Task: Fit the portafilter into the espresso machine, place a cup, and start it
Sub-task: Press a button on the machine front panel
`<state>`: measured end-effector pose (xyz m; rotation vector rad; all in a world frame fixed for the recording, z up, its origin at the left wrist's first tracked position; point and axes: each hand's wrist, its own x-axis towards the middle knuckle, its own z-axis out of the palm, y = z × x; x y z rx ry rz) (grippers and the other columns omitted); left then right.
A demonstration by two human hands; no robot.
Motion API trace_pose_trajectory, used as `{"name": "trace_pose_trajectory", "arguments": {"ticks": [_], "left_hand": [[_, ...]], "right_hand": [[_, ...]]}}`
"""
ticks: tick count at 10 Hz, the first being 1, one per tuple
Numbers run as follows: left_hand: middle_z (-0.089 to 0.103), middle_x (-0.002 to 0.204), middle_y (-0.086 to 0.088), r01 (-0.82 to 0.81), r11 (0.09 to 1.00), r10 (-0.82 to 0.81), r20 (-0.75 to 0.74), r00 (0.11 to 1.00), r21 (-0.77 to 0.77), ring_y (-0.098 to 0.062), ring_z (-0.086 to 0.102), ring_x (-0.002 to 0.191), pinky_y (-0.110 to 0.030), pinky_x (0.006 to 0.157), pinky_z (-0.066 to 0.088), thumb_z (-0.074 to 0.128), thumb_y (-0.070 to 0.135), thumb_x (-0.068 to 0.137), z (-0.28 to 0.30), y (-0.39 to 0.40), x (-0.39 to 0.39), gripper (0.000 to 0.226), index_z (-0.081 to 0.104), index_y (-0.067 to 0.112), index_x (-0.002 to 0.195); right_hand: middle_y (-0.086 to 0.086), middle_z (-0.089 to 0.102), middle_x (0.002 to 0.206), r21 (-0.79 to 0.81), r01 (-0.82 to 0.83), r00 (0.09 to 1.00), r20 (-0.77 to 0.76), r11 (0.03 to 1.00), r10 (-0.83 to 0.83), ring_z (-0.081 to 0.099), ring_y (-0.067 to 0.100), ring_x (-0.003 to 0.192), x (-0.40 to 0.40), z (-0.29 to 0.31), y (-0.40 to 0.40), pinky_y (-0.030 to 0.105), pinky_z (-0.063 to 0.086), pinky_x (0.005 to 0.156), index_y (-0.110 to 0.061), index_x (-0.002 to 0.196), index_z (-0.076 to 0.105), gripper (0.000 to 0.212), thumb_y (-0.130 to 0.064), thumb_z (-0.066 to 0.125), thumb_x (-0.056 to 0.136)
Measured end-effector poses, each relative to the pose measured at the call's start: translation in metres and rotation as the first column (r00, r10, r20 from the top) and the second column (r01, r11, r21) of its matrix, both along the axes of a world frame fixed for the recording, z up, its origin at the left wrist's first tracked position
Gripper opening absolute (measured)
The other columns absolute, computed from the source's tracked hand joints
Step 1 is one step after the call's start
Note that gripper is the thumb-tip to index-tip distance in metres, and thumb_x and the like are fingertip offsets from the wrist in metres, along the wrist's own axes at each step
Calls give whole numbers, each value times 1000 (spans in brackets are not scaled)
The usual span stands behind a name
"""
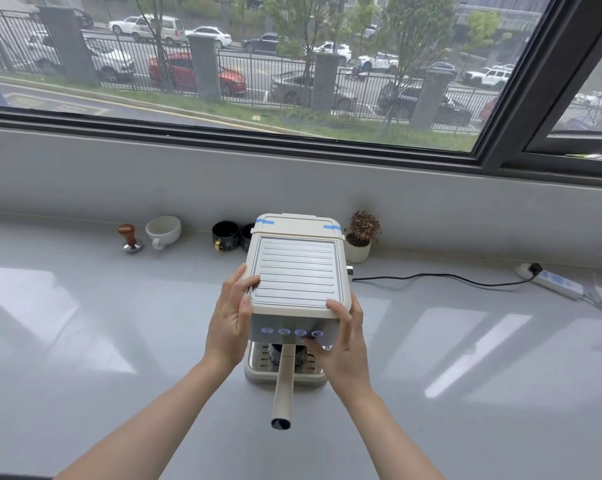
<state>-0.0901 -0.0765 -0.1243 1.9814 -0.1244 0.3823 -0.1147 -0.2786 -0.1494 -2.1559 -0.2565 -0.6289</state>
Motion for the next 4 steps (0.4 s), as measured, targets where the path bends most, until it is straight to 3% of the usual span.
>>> {"name": "trace_pose_trajectory", "arguments": {"ticks": [1,2,3,4], "left_hand": [[31,145,23,-2,1000,2,0,1000,24,1,36,132,-29,91,39,22,48,89,2,1,-2,44,48,38,123],[30,145,24,-4,998,3,6,1000,64,-4,36,133,-32,92,42,21,48,90,4,2,-1,42,47,41,121],[30,145,26,-8,997,7,14,1000,72,-2,35,134,-33,93,43,20,49,90,3,3,-1,41,47,42,121],[31,145,26,-14,998,13,14,1000,58,-3,36,133,-36,93,45,20,49,90,6,3,-2,41,46,43,121]], "right_hand": [[-1,23,151,-27,10,999,-32,1000,-11,40,15,132,-3,1,-2,19,48,81,-41,126,31,74,-22,76,70],[-9,27,147,-42,-7,996,-94,999,3,43,10,128,-13,12,-10,3,40,80,-54,125,30,75,-15,71,76],[-13,36,139,-15,7,996,-92,1000,-8,35,-5,129,-33,38,-9,14,39,99,-52,126,34,70,-12,67,78],[-12,45,133,161,-1,999,46,987,-7,40,6,131,-49,99,0,36,37,104,-24,121,51,46,-9,62,78]]}}
